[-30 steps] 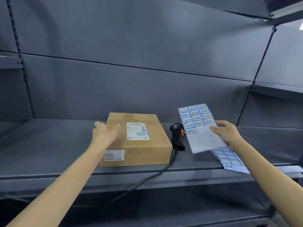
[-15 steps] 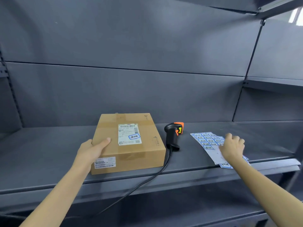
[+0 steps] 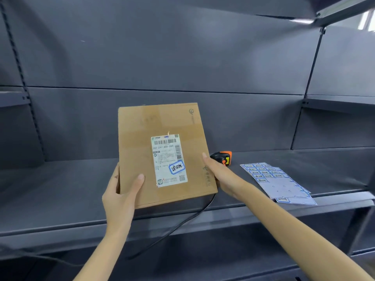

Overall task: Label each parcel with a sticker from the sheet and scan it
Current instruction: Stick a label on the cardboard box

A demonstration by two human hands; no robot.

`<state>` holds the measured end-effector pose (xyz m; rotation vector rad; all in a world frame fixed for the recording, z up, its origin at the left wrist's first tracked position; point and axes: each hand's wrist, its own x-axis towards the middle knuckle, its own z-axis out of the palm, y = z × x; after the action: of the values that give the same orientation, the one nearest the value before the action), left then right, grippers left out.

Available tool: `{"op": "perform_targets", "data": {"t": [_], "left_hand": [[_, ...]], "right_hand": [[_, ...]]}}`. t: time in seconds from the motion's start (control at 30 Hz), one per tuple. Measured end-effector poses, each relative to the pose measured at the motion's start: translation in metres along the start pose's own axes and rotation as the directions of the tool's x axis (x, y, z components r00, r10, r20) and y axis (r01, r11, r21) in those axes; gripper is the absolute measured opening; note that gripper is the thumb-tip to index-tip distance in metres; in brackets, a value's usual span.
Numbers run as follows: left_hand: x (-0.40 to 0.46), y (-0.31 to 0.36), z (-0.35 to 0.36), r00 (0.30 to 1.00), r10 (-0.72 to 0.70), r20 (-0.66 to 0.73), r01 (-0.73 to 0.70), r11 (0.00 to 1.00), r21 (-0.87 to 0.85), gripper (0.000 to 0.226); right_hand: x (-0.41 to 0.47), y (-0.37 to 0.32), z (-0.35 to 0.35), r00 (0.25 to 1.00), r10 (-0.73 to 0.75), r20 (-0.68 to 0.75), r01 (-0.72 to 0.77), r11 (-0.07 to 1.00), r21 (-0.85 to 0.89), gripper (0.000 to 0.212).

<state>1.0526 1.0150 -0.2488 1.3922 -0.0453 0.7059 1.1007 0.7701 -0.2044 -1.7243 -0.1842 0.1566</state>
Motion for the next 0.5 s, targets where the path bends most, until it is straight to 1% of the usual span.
{"op": "perform_targets", "data": {"t": [0.07, 0.1, 0.13, 0.2, 0.27, 0.33, 0.4, 0.5], "left_hand": [[-0.002, 0.01, 0.007, 0.998, 0.059, -0.036, -0.061, 0.996, -0.061, 0.055], [-0.003, 0.016, 0.012, 0.995, 0.09, -0.046, -0.094, 0.992, -0.088, 0.058], [-0.005, 0.023, 0.02, 0.991, 0.123, -0.044, -0.128, 0.985, -0.113, 0.062], [-0.012, 0.037, 0.041, 0.982, 0.189, 0.005, -0.186, 0.969, -0.165, 0.067], [-0.024, 0.048, 0.068, 0.963, 0.241, 0.12, -0.211, 0.953, -0.219, 0.069], [-0.041, 0.056, 0.096, 0.92, 0.273, 0.28, -0.209, 0.949, -0.238, 0.07], [-0.062, 0.056, 0.122, 0.843, 0.297, 0.449, -0.22, 0.951, -0.217, 0.066], [-0.098, 0.038, 0.154, 0.699, 0.314, 0.642, -0.316, 0.942, -0.116, 0.06]], "right_hand": [[-0.012, -0.013, -0.005, 0.998, -0.052, 0.037, 0.049, 0.997, 0.061, 0.065], [-0.018, -0.019, -0.01, 0.996, -0.082, 0.032, 0.08, 0.995, 0.065, 0.067], [-0.024, -0.025, -0.018, 0.994, -0.113, 0.012, 0.112, 0.992, 0.059, 0.068], [-0.039, -0.037, -0.035, 0.98, -0.181, -0.079, 0.185, 0.982, 0.045, 0.066], [-0.056, -0.04, -0.063, 0.951, -0.243, -0.193, 0.26, 0.963, 0.068, 0.062], [-0.08, -0.036, -0.097, 0.909, -0.256, -0.328, 0.298, 0.951, 0.083, 0.063], [-0.109, -0.023, -0.133, 0.865, -0.229, -0.447, 0.3, 0.949, 0.094, 0.068], [-0.164, 0.013, -0.183, 0.803, -0.172, -0.571, 0.27, 0.958, 0.091, 0.066]]}}
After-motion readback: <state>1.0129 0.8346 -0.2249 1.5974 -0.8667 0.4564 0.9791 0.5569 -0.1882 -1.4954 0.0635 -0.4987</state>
